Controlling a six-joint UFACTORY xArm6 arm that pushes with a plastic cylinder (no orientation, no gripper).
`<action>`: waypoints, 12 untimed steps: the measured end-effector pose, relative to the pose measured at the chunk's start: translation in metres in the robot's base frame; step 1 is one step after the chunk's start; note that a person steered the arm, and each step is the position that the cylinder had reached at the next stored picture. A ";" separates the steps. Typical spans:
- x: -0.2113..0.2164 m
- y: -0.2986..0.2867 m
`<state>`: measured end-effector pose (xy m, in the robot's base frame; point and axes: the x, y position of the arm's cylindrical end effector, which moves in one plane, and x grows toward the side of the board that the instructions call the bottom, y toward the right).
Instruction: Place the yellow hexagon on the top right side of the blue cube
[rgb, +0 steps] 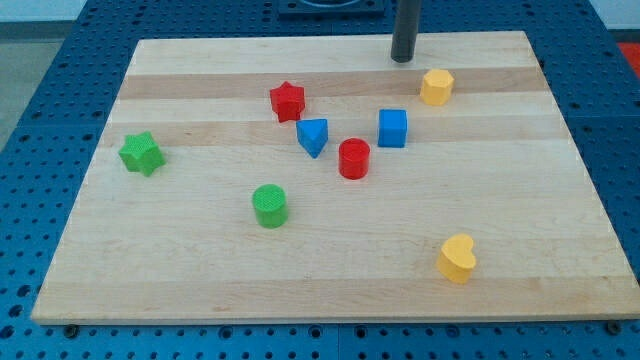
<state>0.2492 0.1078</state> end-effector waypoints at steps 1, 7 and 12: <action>0.016 0.009; 0.100 0.019; 0.106 0.013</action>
<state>0.3552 0.1205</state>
